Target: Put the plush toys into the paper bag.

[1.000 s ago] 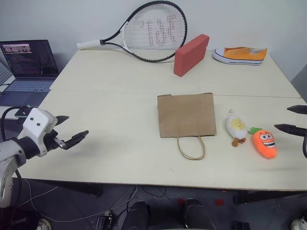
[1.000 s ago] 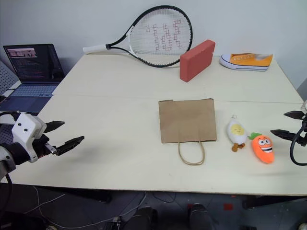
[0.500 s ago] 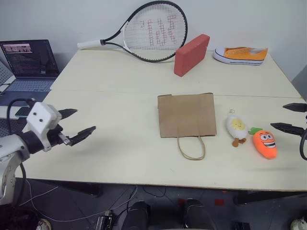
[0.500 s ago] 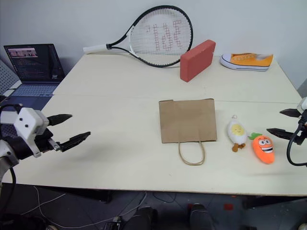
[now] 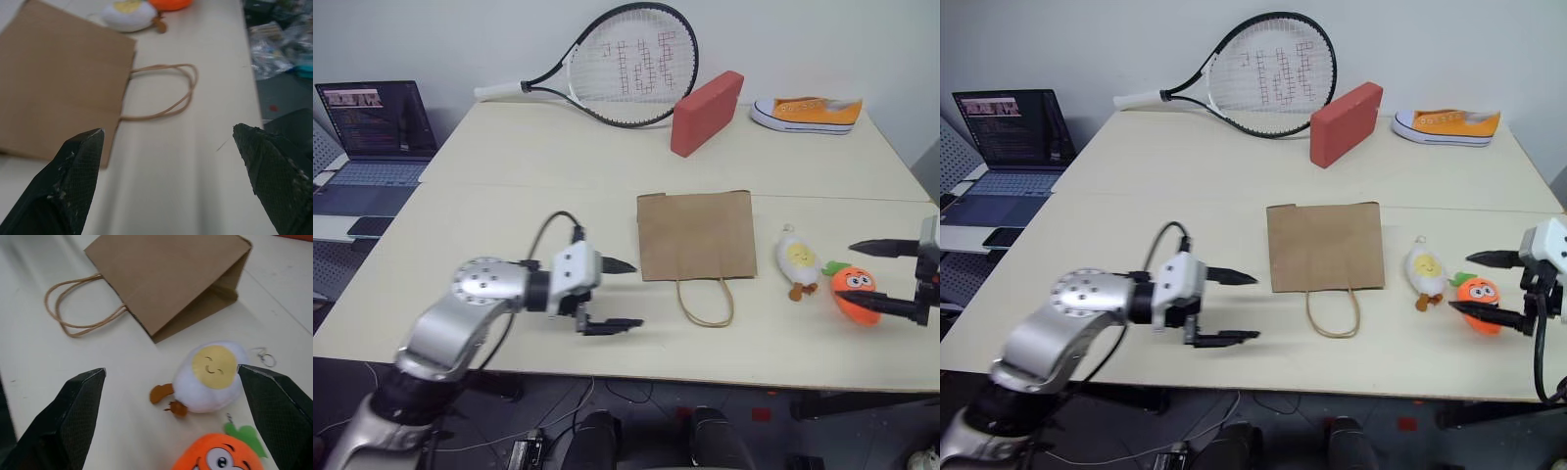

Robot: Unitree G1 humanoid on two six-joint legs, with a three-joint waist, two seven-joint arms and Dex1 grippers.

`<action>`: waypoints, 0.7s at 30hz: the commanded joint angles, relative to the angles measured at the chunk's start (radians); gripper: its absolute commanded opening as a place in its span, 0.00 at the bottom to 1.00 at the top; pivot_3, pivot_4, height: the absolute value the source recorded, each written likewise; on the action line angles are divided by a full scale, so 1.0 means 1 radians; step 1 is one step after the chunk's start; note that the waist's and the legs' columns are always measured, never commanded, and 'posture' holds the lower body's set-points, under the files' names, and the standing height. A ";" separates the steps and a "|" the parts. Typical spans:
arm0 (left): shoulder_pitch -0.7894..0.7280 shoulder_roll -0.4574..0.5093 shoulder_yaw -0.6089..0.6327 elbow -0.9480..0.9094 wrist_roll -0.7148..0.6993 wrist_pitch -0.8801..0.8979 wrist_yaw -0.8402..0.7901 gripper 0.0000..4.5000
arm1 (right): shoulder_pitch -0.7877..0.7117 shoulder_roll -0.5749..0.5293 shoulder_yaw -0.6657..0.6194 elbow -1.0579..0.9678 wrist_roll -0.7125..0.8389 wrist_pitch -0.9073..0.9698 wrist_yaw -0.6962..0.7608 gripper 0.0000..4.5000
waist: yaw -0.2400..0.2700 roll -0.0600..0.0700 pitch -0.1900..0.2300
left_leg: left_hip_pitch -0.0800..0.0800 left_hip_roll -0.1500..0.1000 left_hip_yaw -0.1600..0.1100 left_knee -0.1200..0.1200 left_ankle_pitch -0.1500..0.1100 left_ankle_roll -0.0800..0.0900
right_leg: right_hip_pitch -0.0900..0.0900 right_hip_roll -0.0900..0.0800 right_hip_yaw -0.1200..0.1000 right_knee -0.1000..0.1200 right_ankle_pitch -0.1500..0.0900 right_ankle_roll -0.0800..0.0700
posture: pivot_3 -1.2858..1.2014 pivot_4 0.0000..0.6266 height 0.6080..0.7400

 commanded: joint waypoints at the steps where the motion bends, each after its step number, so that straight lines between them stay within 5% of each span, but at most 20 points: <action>1: -0.068 -0.073 -0.095 0.087 0.081 -0.076 -0.016 1.00 | 0.095 0.026 -0.084 -0.155 0.052 0.069 -0.007 1.00 | 0.001 0.000 0.000 | 0.000 0.000 0.000 0.000 0.000 0.000 | 0.000 0.000 0.000 0.000 0.000 0.000 | 0.52 0.24 1.00; 16: -0.227 -0.389 -0.290 0.571 0.354 -0.417 0.026 1.00 | 0.393 0.208 -0.214 -0.561 0.210 0.251 -0.167 1.00 | 0.003 -0.001 -0.001 | -0.001 0.000 -0.003 0.001 0.000 0.000 | 0.001 0.002 0.000 -0.001 0.001 0.002 | 0.52 0.24 1.00; 21: -0.273 -0.477 -0.279 0.687 0.371 -0.490 0.041 0.74 | 0.431 0.224 -0.223 -0.599 0.225 0.259 -0.187 1.00 | 0.007 -0.001 -0.001 | -0.002 0.000 -0.003 0.001 0.000 0.000 | 0.001 0.002 0.000 -0.001 0.000 0.002 | 0.52 0.24 1.00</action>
